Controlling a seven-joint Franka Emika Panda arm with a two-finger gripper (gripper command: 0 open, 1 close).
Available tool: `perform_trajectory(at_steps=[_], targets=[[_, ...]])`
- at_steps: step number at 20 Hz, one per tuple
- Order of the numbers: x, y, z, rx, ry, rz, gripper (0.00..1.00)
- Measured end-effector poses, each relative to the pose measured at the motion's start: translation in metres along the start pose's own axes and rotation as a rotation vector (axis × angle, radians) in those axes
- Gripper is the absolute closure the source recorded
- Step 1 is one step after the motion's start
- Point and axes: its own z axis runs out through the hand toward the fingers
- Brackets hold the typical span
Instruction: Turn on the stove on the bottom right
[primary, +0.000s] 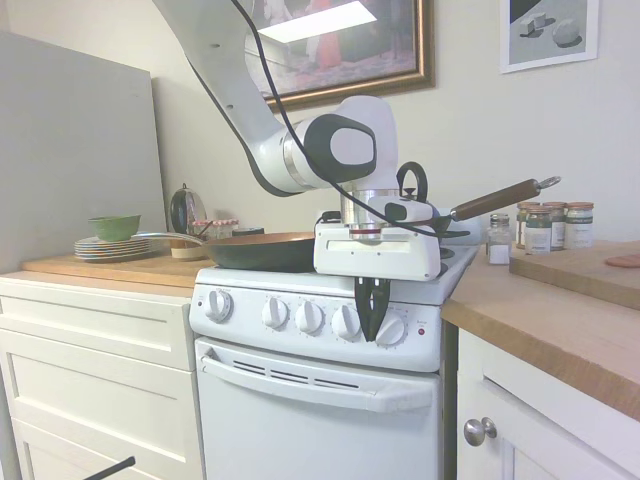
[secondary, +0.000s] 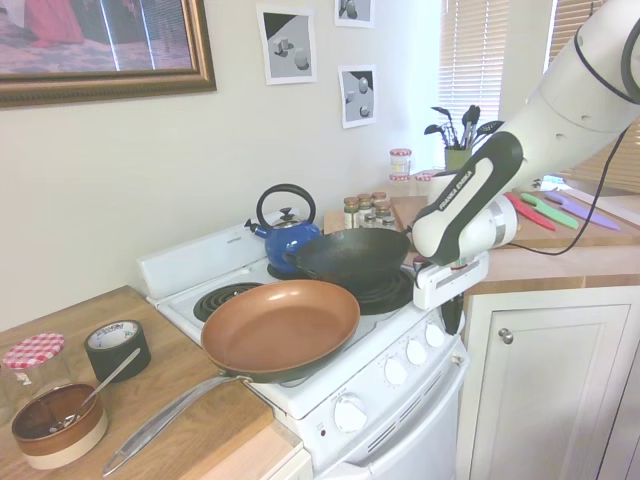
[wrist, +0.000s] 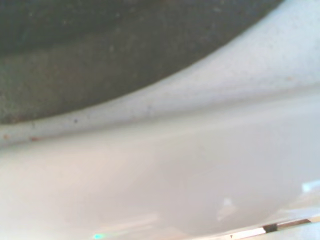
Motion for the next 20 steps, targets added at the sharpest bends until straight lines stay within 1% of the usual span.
perform_trajectory(at_steps=[10,17,20], targets=[[-0.017,-0.003,-0.012,0.004,0.054,-0.044,1.0],[-0.037,0.013,-0.011,0.015,0.067,-0.052,1.0],[-0.046,0.021,-0.018,0.019,0.076,-0.06,1.0]])
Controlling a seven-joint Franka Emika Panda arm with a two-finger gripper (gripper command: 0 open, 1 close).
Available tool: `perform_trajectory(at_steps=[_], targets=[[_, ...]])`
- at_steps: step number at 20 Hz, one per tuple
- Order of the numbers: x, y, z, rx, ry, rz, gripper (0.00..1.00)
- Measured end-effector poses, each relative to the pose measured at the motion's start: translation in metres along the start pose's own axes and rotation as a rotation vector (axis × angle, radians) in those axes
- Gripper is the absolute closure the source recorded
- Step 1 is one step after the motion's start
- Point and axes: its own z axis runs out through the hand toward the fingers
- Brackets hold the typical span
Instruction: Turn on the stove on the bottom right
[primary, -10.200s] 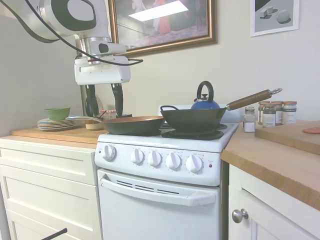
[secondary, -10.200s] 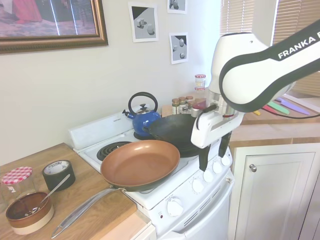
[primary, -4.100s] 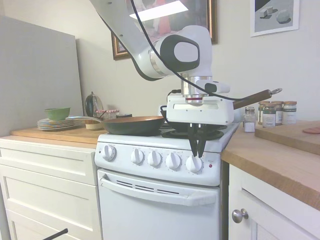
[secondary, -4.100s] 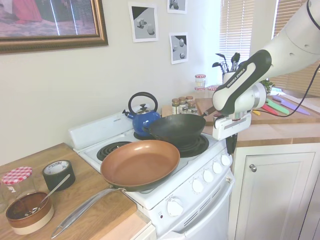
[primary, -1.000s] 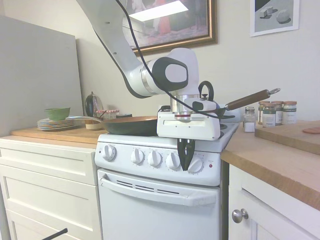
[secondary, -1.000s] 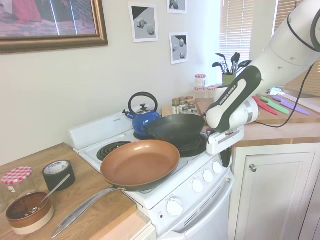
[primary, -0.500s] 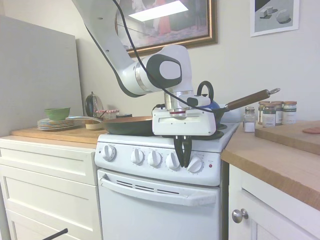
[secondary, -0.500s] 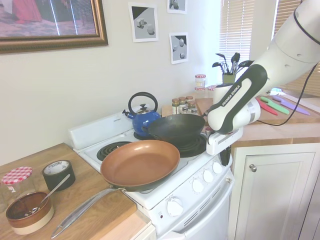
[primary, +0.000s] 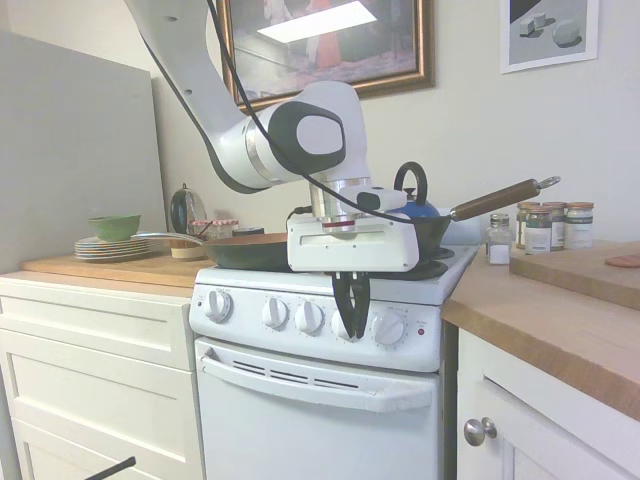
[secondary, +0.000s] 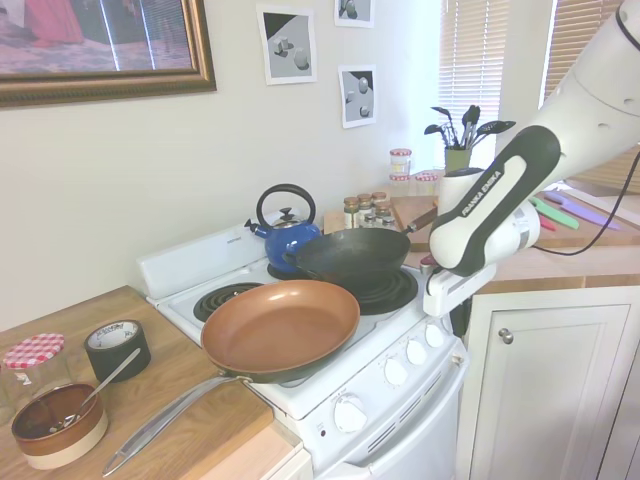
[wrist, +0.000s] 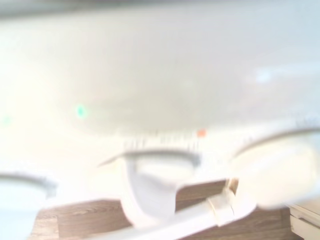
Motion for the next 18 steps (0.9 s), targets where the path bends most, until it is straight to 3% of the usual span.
perform_trajectory(at_steps=[5,6,18], targets=[[-0.017,0.006,-0.018,0.008,0.024,-0.029,1.0],[-0.021,0.005,-0.022,0.01,0.028,-0.038,0.0],[-0.072,0.011,-0.075,0.058,0.063,-0.058,0.0]])
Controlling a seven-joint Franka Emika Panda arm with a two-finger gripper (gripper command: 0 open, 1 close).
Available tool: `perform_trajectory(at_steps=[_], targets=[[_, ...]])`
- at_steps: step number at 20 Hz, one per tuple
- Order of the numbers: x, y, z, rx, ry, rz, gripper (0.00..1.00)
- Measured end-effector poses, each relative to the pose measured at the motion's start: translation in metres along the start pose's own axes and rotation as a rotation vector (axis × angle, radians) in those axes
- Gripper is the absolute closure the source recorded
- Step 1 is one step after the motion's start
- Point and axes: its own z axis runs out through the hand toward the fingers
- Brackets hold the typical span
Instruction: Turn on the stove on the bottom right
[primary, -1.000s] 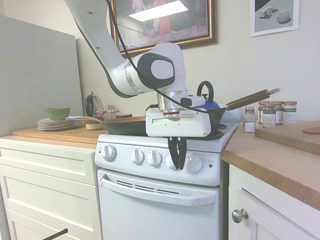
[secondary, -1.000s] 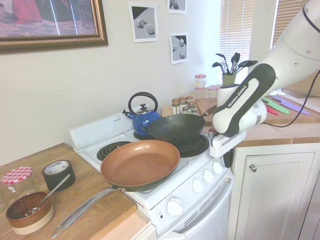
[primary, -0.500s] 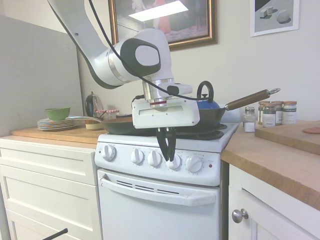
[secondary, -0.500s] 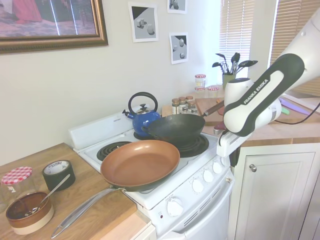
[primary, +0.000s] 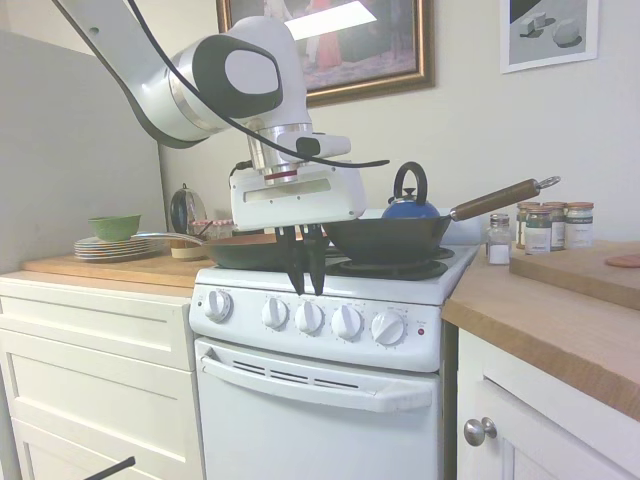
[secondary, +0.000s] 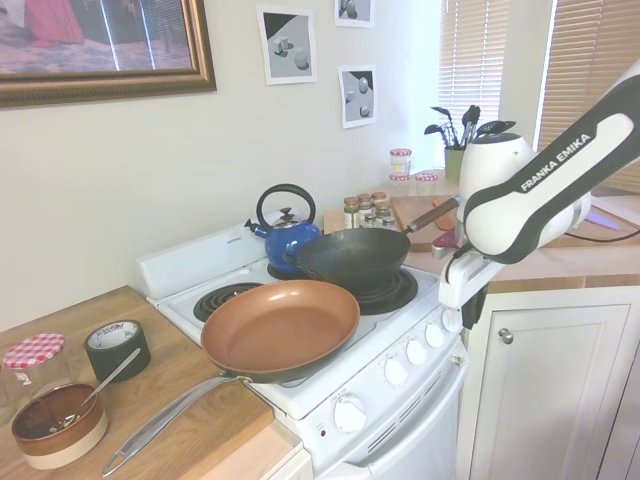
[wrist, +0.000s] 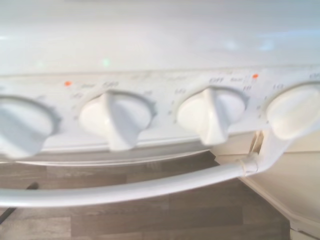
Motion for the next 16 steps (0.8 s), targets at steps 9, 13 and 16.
perform_trajectory(at_steps=[9,13,16], targets=[[-0.009,-0.002,-0.015,0.007,0.019,-0.002,0.0],[-0.007,0.0,-0.017,0.01,0.021,0.006,0.0],[-0.007,0.0,-0.017,0.011,0.021,0.009,0.0]])
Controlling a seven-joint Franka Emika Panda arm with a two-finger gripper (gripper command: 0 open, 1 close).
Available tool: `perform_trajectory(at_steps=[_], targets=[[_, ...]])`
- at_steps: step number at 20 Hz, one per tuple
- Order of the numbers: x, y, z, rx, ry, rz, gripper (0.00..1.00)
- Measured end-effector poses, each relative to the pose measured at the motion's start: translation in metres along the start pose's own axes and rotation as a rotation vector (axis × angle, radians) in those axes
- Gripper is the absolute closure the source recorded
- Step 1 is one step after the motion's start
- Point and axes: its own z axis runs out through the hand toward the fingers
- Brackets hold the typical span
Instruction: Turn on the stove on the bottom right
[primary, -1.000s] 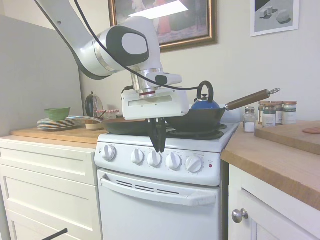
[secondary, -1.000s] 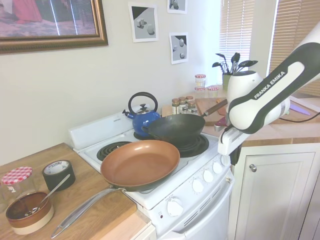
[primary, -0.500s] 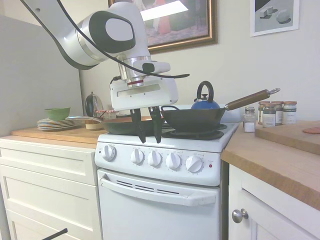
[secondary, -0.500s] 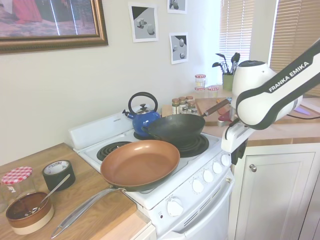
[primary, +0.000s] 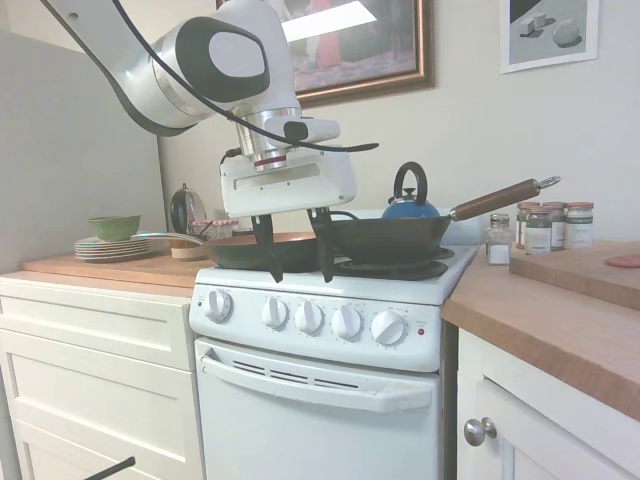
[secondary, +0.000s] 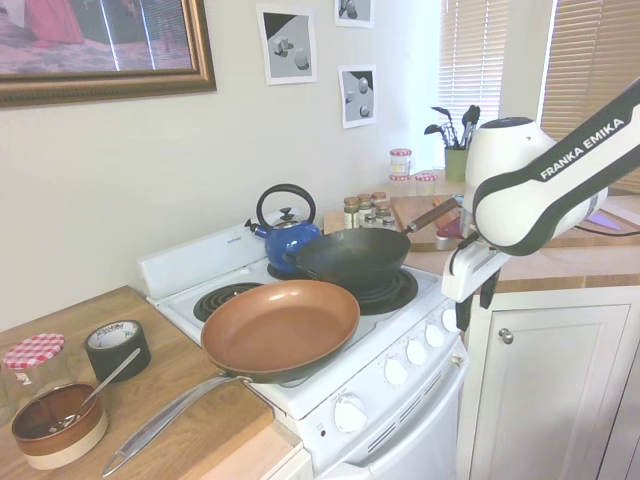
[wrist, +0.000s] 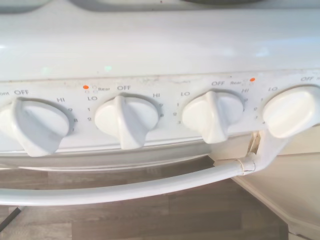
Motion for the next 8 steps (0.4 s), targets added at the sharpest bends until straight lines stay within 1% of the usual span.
perform_trajectory(at_steps=[8], targets=[[-0.0006,-0.0013,-0.0011,0.004,0.0,0.002,0.0]])
